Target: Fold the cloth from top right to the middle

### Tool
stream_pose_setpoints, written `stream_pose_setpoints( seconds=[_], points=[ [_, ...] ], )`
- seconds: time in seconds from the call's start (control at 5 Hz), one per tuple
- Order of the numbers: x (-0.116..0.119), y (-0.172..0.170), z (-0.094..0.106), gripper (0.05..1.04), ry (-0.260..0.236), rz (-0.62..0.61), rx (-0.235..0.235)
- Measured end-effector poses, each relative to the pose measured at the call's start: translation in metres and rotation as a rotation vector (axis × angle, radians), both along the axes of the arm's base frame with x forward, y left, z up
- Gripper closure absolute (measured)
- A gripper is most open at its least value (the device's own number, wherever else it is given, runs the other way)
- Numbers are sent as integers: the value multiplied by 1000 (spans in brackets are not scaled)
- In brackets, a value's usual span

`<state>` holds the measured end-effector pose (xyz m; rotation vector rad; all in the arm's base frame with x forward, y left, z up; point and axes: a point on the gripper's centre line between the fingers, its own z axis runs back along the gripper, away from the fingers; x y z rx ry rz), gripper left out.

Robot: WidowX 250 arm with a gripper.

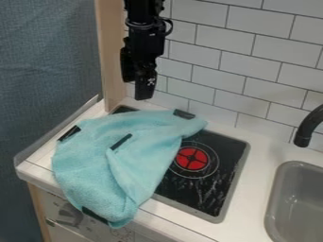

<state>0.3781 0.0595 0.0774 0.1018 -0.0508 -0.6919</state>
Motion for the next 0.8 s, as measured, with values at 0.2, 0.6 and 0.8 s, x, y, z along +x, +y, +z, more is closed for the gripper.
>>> stream_pose_setpoints(
  seconds=[0.2, 0.6, 0.8],
  points=[
    [-4, 0, -15, 84, 46, 2, -6],
    [22, 2, -23, 84, 50, -234, 5],
    [35, -4, -36, 84, 27, -411, -24]
  ],
)
